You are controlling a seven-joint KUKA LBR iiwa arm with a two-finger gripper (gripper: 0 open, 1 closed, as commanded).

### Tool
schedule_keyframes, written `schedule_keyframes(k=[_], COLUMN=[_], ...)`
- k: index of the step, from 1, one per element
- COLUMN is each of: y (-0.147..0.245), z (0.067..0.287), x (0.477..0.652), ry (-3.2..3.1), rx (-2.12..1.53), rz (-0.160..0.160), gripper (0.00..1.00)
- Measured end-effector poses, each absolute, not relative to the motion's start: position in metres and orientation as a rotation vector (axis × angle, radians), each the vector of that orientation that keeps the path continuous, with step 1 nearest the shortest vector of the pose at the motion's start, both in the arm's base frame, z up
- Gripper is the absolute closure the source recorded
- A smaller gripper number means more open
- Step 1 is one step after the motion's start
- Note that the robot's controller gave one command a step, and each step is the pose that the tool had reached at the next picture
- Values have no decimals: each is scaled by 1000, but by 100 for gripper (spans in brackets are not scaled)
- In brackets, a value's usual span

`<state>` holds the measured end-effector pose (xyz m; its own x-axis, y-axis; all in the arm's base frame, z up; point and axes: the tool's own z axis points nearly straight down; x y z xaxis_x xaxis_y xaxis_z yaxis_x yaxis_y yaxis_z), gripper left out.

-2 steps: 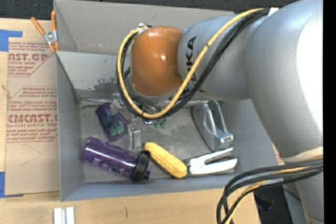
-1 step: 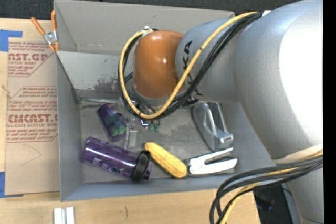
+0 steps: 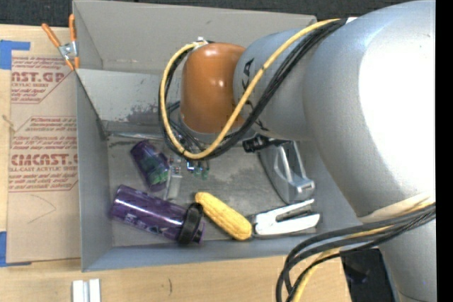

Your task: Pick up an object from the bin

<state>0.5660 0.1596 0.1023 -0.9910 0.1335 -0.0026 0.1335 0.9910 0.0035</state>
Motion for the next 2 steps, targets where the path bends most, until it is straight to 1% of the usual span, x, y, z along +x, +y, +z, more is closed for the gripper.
schedule_keyframes(k=[1, 2], y=[163, 175], z=[98, 85], x=[565, 568], ry=[3125, 3096], rx=[-199, -454], rz=[3, 3], gripper=[0, 0])
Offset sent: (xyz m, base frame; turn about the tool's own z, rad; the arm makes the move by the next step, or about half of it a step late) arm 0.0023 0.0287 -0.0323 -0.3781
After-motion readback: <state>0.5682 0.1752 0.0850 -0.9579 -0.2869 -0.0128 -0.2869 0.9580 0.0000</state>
